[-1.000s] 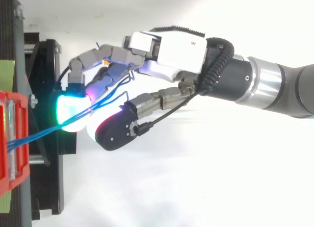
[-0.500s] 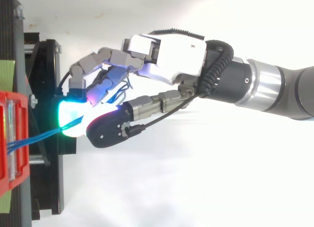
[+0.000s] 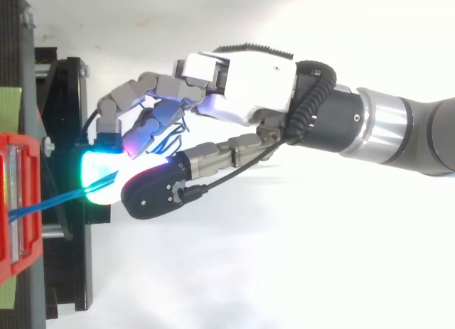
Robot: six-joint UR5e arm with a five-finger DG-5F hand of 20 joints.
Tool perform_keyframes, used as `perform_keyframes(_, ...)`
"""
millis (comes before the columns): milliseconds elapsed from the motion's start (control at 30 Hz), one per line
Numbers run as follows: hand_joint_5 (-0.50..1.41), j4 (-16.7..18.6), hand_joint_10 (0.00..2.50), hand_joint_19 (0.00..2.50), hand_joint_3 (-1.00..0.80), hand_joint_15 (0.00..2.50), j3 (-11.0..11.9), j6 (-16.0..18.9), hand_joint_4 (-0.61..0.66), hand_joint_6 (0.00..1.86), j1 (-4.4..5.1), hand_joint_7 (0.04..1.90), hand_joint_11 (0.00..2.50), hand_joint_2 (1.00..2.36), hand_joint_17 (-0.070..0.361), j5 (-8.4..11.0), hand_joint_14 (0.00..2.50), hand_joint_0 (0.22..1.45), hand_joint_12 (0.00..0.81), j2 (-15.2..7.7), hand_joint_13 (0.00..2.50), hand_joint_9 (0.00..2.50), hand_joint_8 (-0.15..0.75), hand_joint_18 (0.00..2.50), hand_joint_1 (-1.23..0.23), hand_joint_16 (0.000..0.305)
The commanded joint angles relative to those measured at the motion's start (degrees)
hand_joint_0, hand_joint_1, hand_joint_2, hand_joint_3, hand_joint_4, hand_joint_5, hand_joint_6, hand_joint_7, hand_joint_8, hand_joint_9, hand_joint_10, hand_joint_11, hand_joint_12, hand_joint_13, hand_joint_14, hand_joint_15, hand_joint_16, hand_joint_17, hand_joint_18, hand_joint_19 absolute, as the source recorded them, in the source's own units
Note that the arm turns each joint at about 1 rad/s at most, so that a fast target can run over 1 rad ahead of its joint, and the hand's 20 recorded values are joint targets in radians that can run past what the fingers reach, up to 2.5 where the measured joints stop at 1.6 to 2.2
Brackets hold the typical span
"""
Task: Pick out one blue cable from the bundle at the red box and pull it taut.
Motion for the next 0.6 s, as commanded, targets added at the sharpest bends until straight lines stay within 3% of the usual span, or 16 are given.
perform_keyframes(0, -0.21, -2.77, 0.02, 0.73, -0.05, 0.60, 1.15, 1.70, -0.03, 0.92, 0.03, 0.97, 0.73, 1.03, 0.084, -0.08, 0.02, 0.60, 0.284, 0.00, 0.83, 0.92, 0.232, 0.65, -0.68, 0.037)
perform_keyframes(100, -0.21, -4.17, 0.02, 0.72, -0.05, 0.60, 1.85, 1.70, -0.04, 0.93, 0.03, 0.98, 0.73, 1.03, 0.084, -0.26, 0.02, 0.61, 0.287, 0.00, 0.84, 0.92, 0.235, 0.65, -0.70, 0.037)
perform_keyframes(167, -0.22, -5.05, 0.02, 0.71, -0.04, 0.60, 2.38, 1.78, -0.09, 0.93, -0.05, 1.16, 0.75, 1.04, 0.085, -0.88, 0.02, 0.64, 0.289, 0.00, 0.85, 0.92, 0.225, 0.69, -0.76, 0.038)
perform_keyframes(233, -0.22, -5.49, 0.02, 0.70, -0.04, 0.60, 2.73, 1.87, -0.10, 0.93, -0.23, 1.23, 0.75, 1.04, 0.086, -1.31, 0.02, 0.66, 0.286, 0.00, 0.86, 0.92, 0.229, 0.71, -0.78, 0.038)
perform_keyframes(433, -0.23, -8.13, 0.02, 0.70, -0.14, 0.61, 4.23, 2.05, -0.09, 0.96, -0.49, 1.20, 0.77, 1.03, 0.087, -3.69, 0.02, 0.70, 0.284, 0.00, 0.88, 0.96, 0.220, 0.74, -0.81, 0.039)
perform_keyframes(567, -0.22, -8.92, 0.02, 0.70, -0.26, 0.62, 4.49, 2.05, -0.11, 0.96, -0.49, 1.16, 0.75, 1.02, 0.086, -3.78, 0.02, 0.74, 0.283, 0.09, 0.89, 0.96, 0.212, 0.74, -0.83, 0.038)
